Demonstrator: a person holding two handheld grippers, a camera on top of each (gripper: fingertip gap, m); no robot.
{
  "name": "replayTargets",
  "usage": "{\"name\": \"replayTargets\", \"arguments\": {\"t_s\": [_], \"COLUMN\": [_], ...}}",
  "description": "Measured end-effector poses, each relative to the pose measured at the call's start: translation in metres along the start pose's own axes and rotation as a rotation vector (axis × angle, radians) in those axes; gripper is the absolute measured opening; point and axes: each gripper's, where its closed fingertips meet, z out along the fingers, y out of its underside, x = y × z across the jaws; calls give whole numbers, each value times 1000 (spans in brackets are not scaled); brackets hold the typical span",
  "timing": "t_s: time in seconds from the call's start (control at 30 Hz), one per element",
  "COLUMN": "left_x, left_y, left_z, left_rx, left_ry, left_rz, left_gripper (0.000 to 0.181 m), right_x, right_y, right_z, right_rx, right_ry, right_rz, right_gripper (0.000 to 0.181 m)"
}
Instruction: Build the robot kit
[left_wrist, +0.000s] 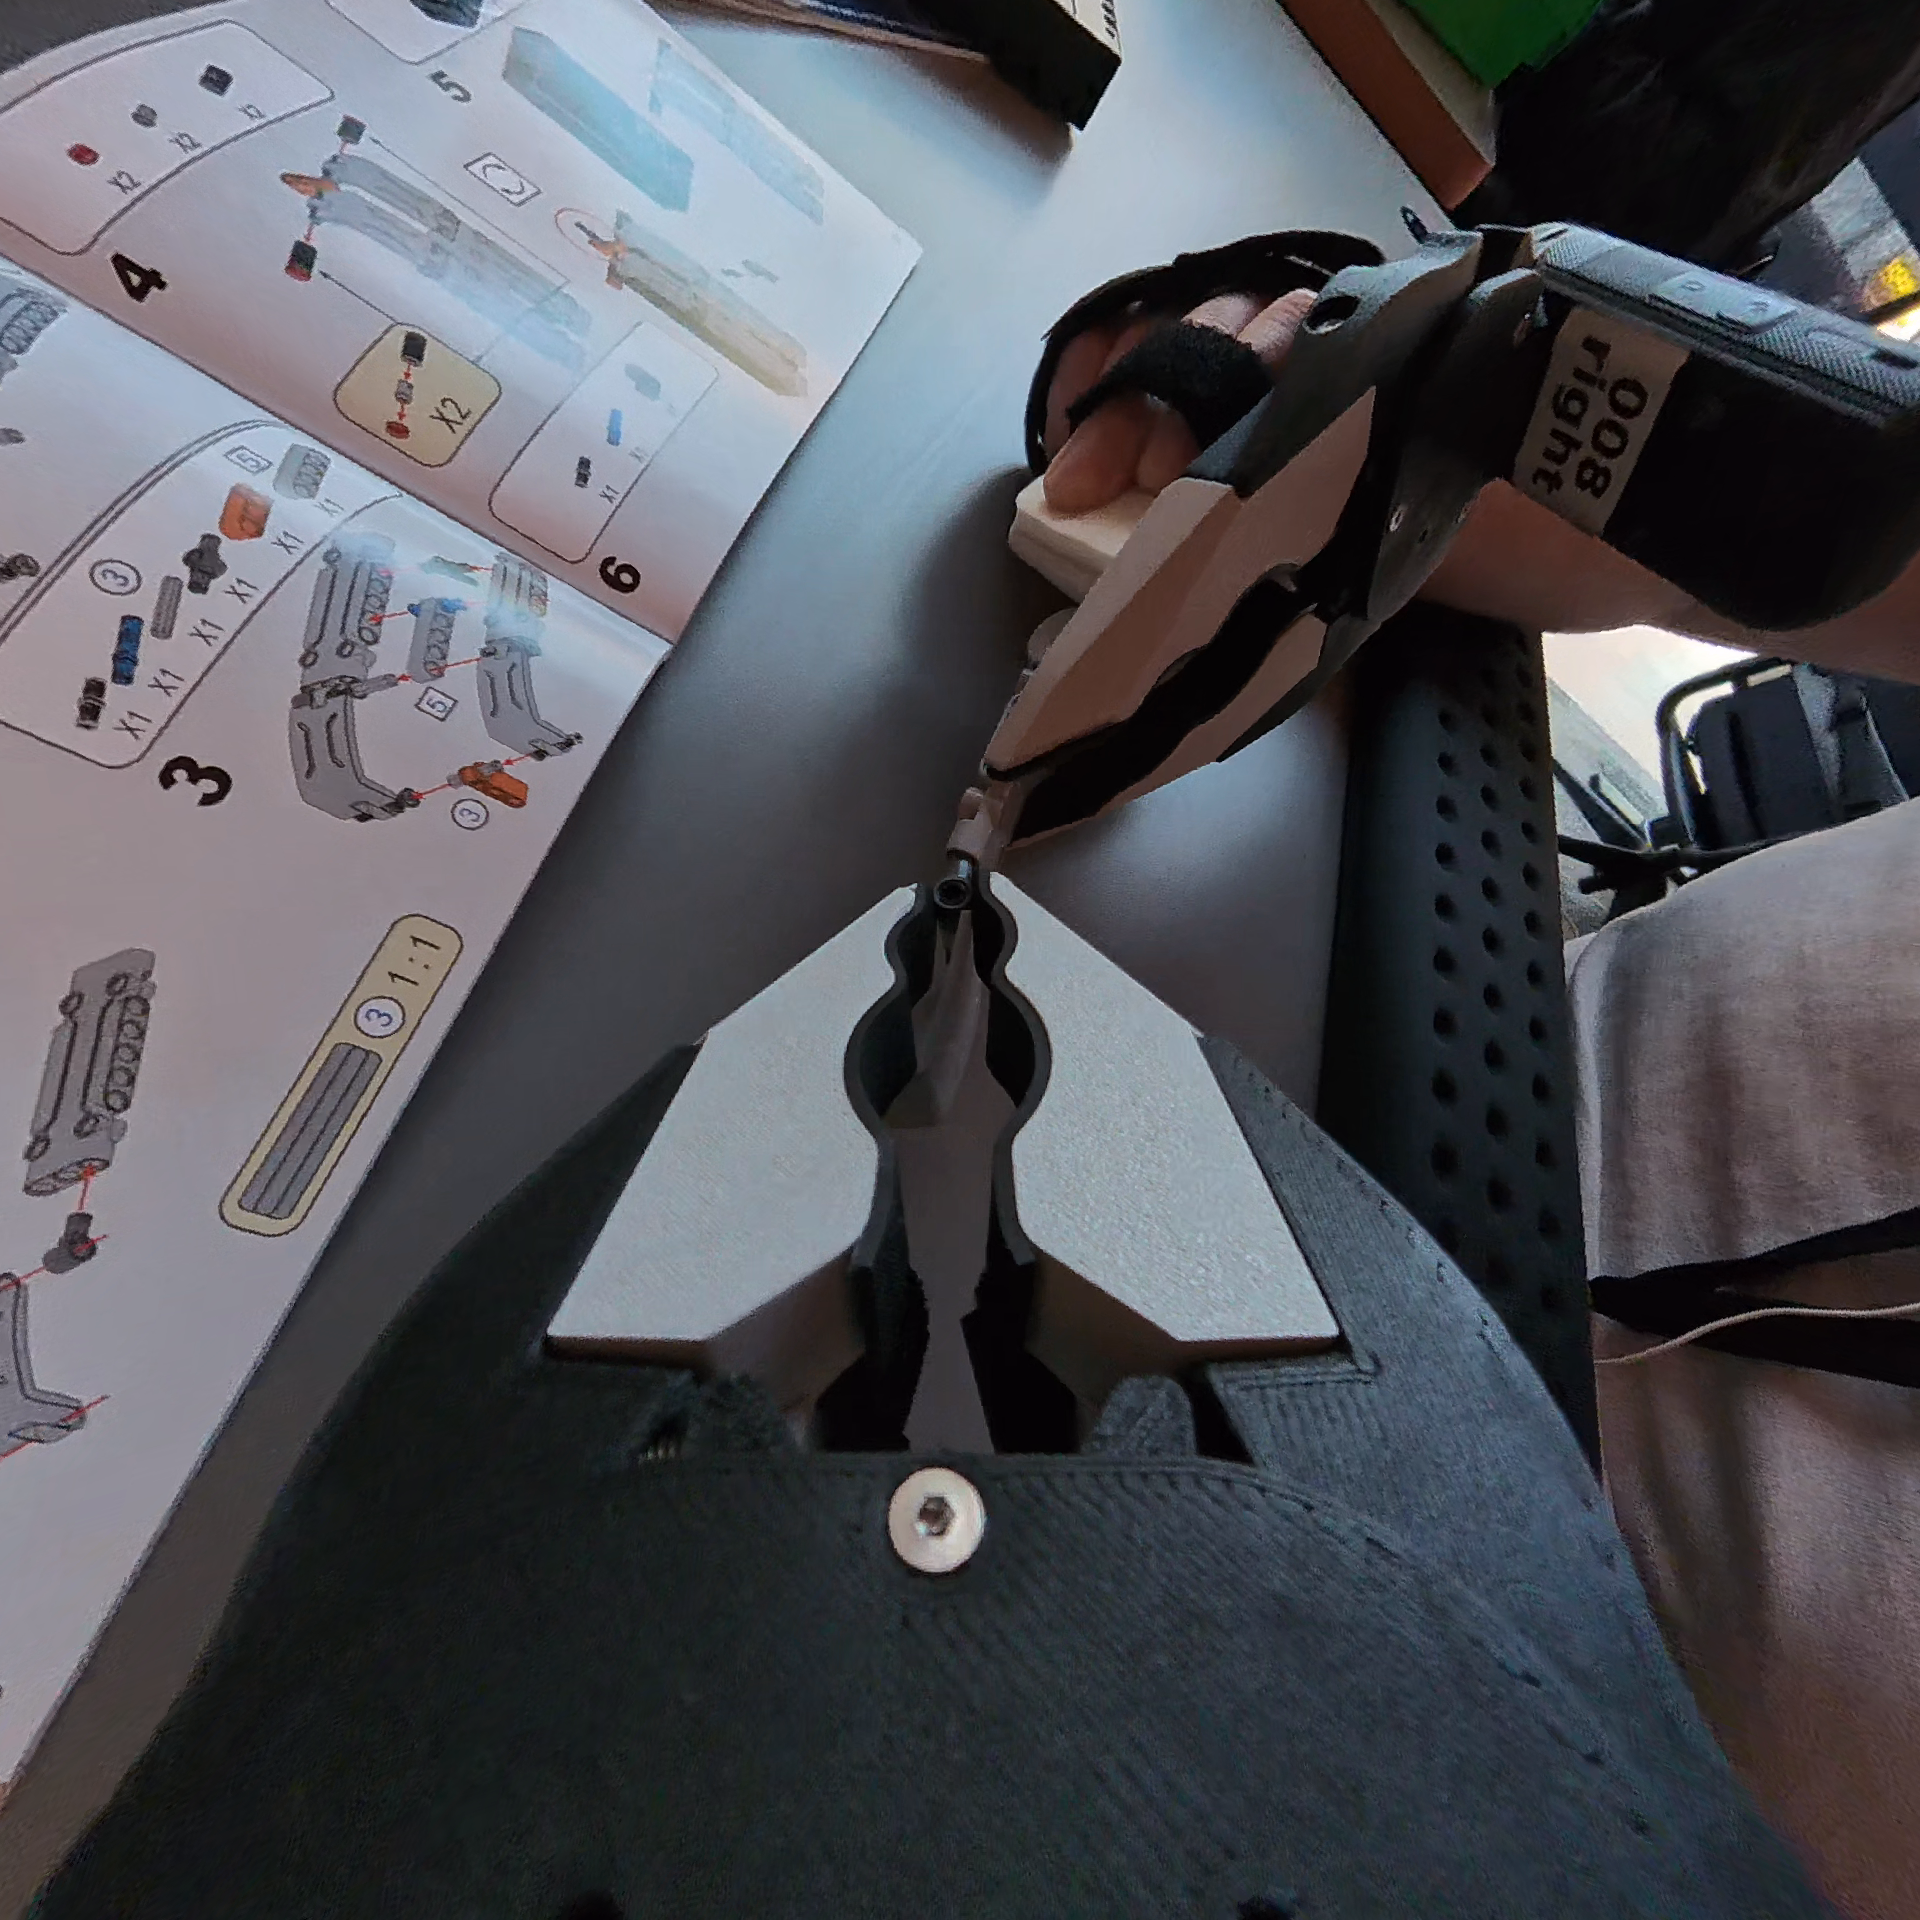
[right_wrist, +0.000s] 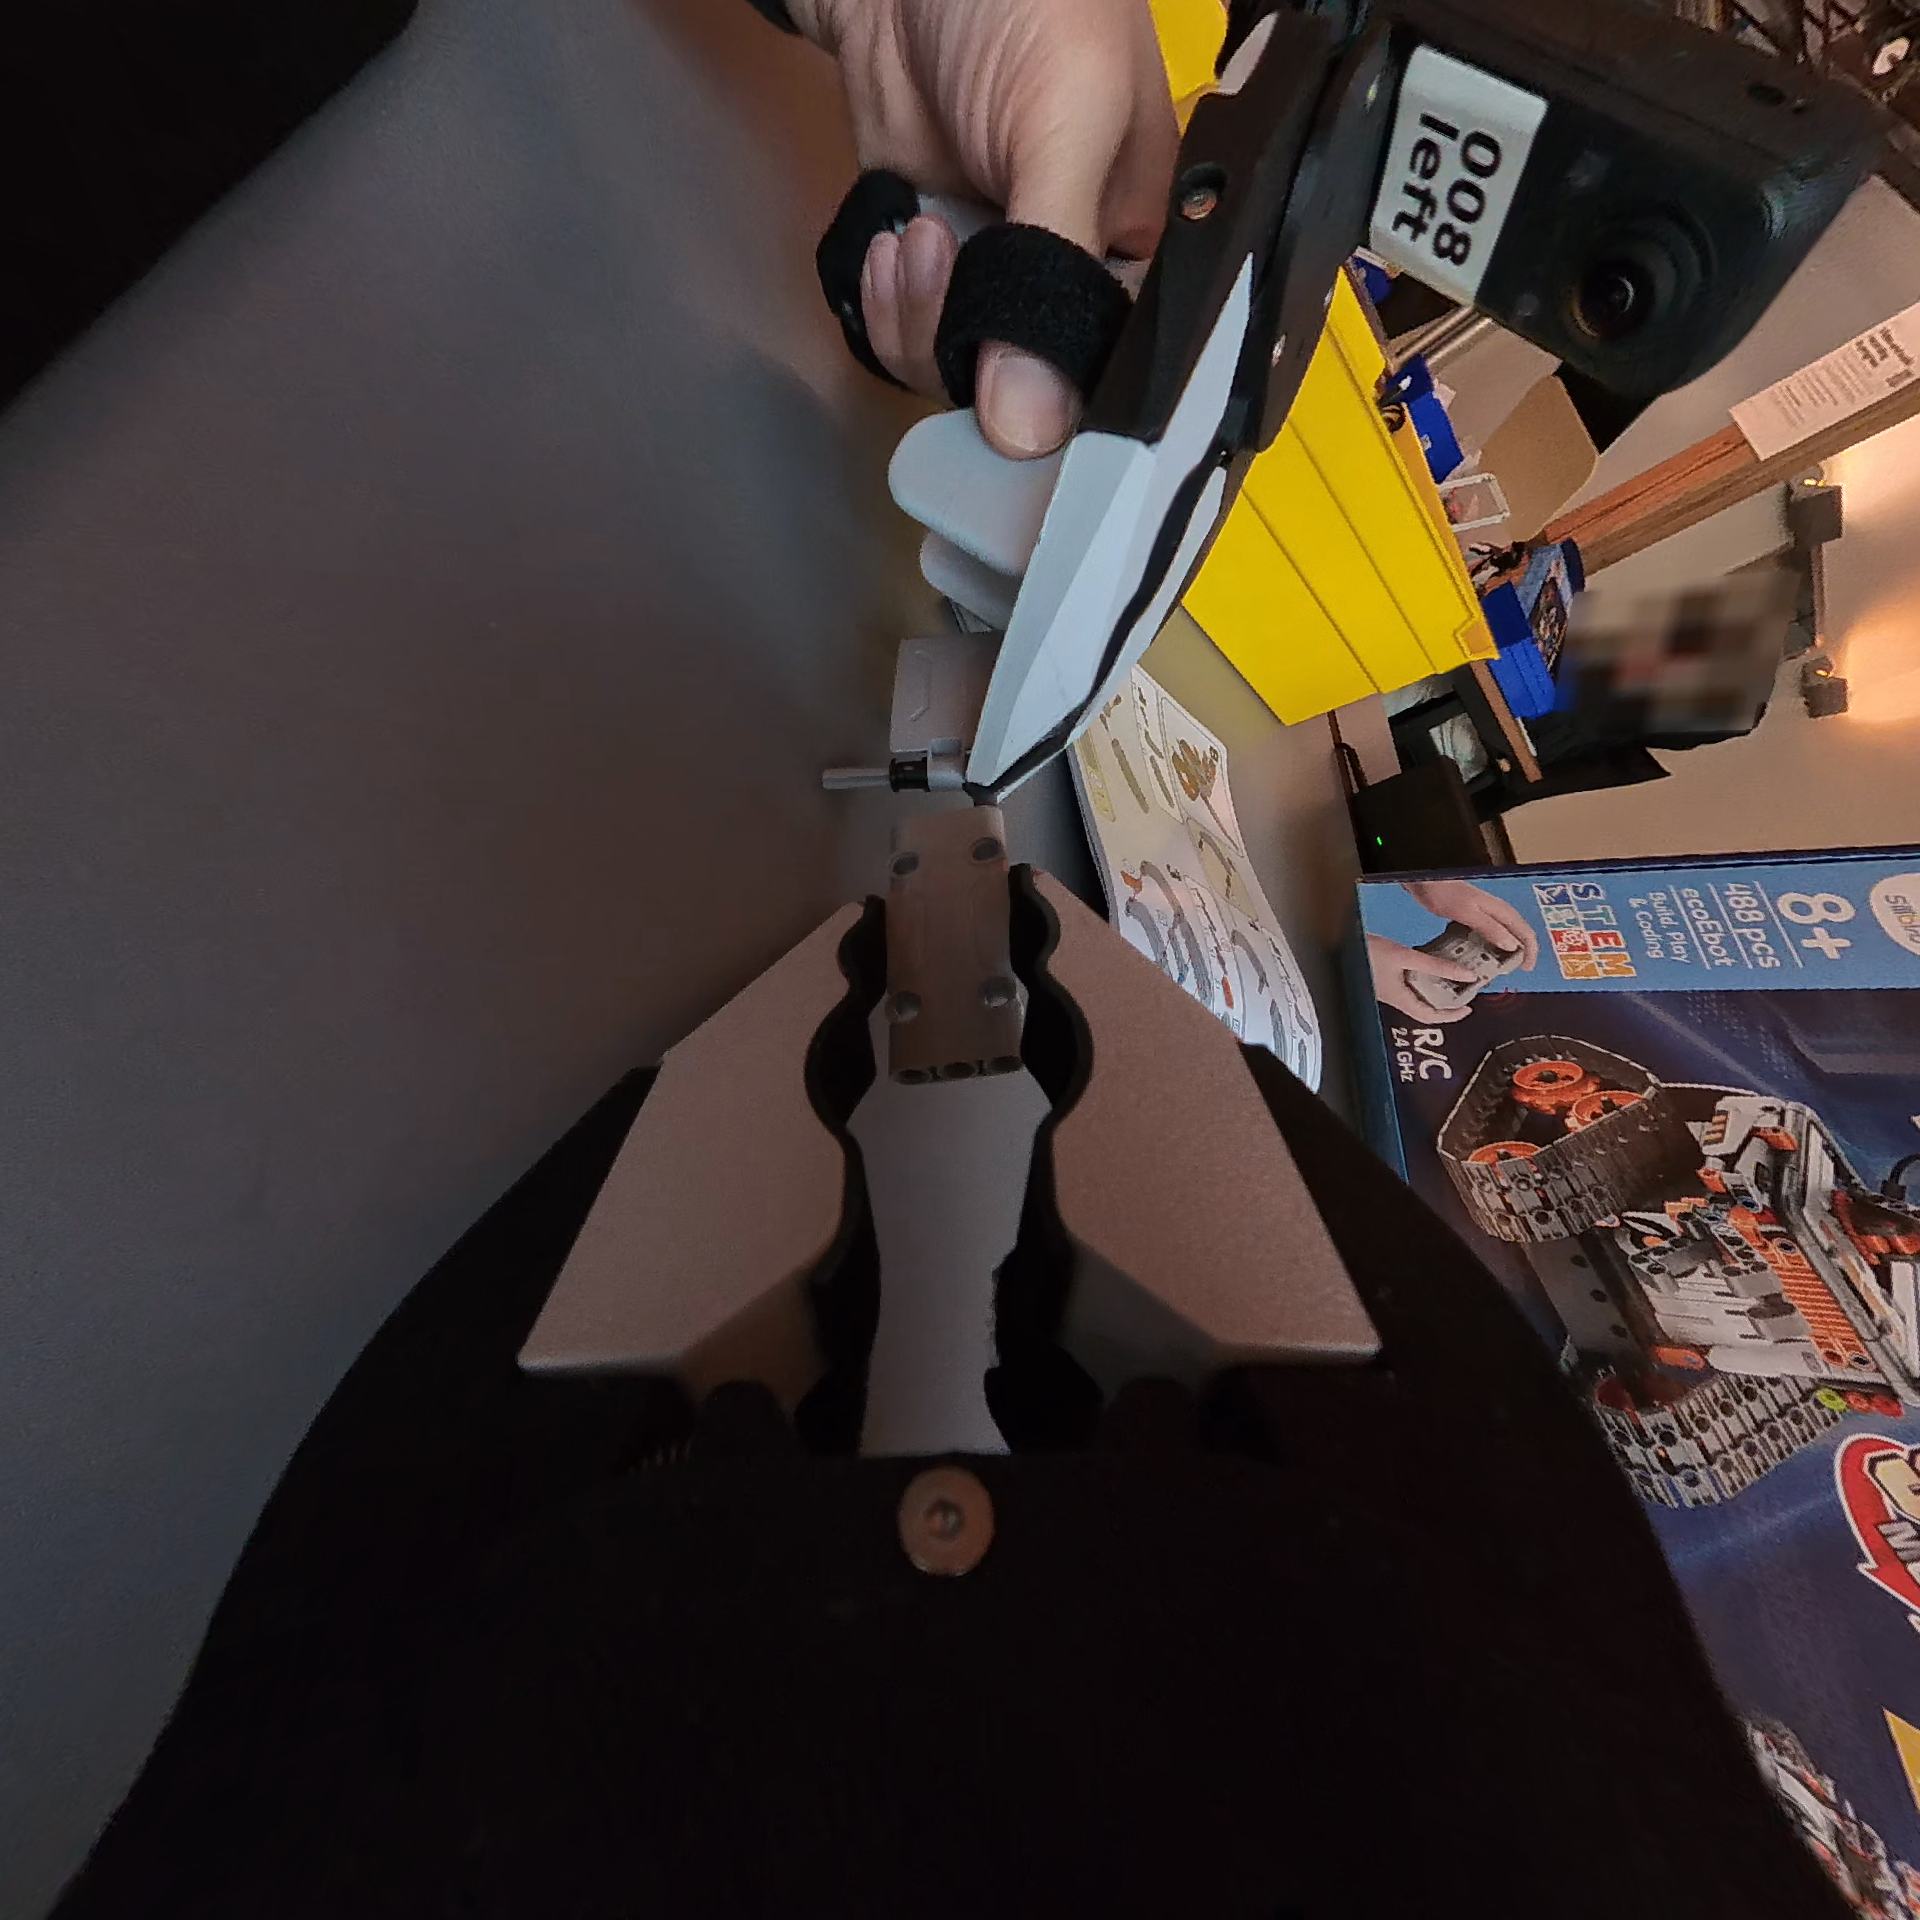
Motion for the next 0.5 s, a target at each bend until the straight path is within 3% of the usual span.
{"name": "replayTargets", "arguments": {"t_s": [0.5], "left_x": [12], "left_y": [4], "left_z": [-2], "left_rx": [-7], "left_ry": [114], "left_rz": [67], "left_gripper": [5], "right_x": [-5], "right_y": [-11], "right_z": [-6], "right_rx": [100], "right_ry": [-51], "right_rz": [10], "right_gripper": [22]}}
